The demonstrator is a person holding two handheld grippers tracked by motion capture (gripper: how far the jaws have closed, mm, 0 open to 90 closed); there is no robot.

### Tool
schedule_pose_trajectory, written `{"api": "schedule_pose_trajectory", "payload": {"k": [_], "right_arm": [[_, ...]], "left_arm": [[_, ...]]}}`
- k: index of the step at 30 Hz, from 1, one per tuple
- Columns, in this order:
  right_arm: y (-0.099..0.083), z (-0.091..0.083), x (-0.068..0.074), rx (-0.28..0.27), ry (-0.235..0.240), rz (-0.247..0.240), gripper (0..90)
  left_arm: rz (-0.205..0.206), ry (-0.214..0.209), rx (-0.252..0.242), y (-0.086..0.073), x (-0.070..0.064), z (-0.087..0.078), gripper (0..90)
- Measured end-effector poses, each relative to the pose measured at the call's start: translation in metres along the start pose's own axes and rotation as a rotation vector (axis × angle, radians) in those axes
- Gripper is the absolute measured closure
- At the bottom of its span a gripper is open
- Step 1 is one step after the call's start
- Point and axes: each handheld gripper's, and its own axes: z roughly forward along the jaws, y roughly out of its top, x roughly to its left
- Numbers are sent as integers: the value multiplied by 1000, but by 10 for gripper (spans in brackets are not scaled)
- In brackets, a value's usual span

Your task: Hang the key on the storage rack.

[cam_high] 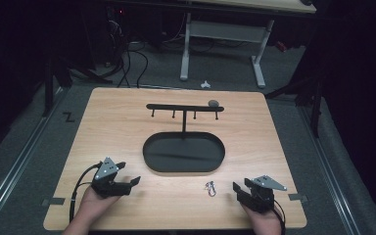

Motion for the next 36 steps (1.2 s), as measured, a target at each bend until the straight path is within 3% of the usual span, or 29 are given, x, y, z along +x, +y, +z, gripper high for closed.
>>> {"api": "schedule_pose_trajectory", "payload": {"k": [36], "right_arm": [[-1, 8, 3, 49, 19, -19, 486]], "left_arm": [[11, -4, 8, -2, -1, 0, 195]]}}
